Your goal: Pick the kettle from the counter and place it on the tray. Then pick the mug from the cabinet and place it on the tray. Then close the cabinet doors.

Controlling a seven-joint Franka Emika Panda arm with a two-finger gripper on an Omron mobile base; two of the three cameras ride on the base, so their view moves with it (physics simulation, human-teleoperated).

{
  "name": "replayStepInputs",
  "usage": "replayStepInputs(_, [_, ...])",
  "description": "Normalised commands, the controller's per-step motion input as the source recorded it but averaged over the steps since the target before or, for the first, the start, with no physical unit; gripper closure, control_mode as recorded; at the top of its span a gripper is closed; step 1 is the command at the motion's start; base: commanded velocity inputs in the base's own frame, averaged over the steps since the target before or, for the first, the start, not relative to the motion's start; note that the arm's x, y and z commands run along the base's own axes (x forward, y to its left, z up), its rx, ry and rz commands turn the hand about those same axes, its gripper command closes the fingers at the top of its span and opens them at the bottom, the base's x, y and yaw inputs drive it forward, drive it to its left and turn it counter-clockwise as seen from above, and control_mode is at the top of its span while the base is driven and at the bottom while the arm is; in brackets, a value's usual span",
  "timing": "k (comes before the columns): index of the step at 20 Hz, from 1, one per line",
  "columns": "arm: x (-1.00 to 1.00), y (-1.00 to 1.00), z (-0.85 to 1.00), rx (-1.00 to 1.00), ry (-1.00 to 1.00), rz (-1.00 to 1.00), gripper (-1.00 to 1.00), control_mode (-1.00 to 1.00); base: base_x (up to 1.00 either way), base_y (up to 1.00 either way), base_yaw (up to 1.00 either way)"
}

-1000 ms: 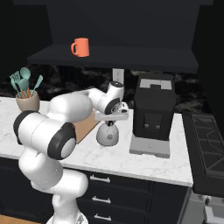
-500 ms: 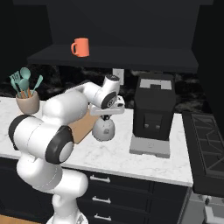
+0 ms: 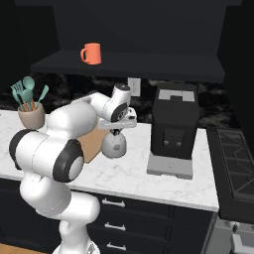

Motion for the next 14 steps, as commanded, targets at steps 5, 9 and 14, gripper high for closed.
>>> replayStepInputs(5, [0.21,0.66,0.00,0.00,0.00,0.00,1.00,-1.00,0.00,0.00,0.00])
replayStepInputs(9, [0.24,0.61,0.00,0.00,0.00,0.00,1.00,-1.00,0.00,0.00,0.00])
replayStepInputs(14, [0.30,0.67,-0.01,0.00,0.00,0.00,1.00,-1.00,0.00,0.00,0.00])
